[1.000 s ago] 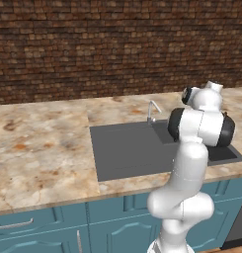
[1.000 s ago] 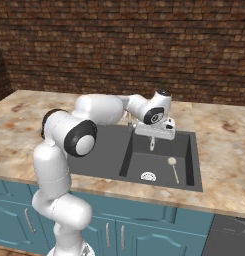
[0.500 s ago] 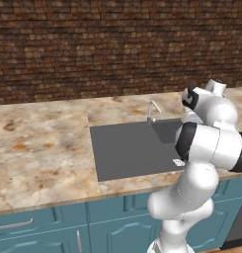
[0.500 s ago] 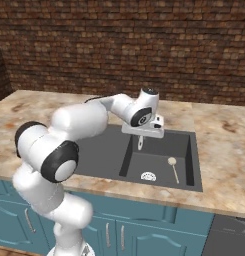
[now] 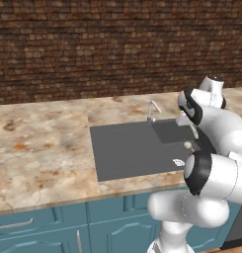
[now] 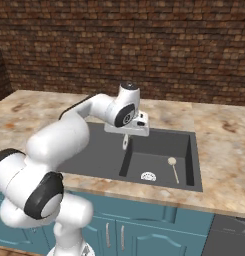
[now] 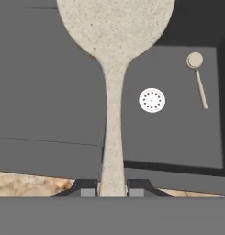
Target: Pick up the dish brush and dish brush from the sink, and place them back in the cabinet, and close the cabinet door.
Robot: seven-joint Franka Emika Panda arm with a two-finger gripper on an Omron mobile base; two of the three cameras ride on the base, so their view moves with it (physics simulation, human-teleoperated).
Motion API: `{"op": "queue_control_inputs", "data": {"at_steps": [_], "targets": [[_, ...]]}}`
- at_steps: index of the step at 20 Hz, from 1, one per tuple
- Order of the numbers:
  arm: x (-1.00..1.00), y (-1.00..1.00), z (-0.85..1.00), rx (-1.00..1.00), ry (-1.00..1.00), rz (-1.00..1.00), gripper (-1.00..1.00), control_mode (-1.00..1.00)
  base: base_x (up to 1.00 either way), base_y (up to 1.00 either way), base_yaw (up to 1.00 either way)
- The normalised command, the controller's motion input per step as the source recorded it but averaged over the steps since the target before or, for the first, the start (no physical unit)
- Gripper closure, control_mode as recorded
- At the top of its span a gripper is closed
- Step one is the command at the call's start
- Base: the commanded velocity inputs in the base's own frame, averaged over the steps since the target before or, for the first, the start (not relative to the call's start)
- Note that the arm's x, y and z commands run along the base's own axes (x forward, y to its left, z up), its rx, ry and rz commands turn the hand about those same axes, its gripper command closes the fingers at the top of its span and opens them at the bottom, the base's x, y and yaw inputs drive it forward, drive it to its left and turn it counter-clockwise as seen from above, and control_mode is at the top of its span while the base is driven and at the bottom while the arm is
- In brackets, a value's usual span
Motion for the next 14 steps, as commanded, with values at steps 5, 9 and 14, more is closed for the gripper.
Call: {"op": "queue_control_inputs", "data": {"at_steps": [5, 9, 14], "targets": [[-0.44, 0.43, 0.25, -0.04, 0.0, 0.0, 1.0, -1.0, 0.0, 0.0, 0.0], [-0.27, 0.54, 0.13, -0.07, 0.0, 0.0, 1.0, -1.0, 0.0, 0.0, 0.0], [-0.19, 0.52, 0.16, -0.04, 0.0, 0.0, 1.0, -1.0, 0.0, 0.0, 0.0]]}}
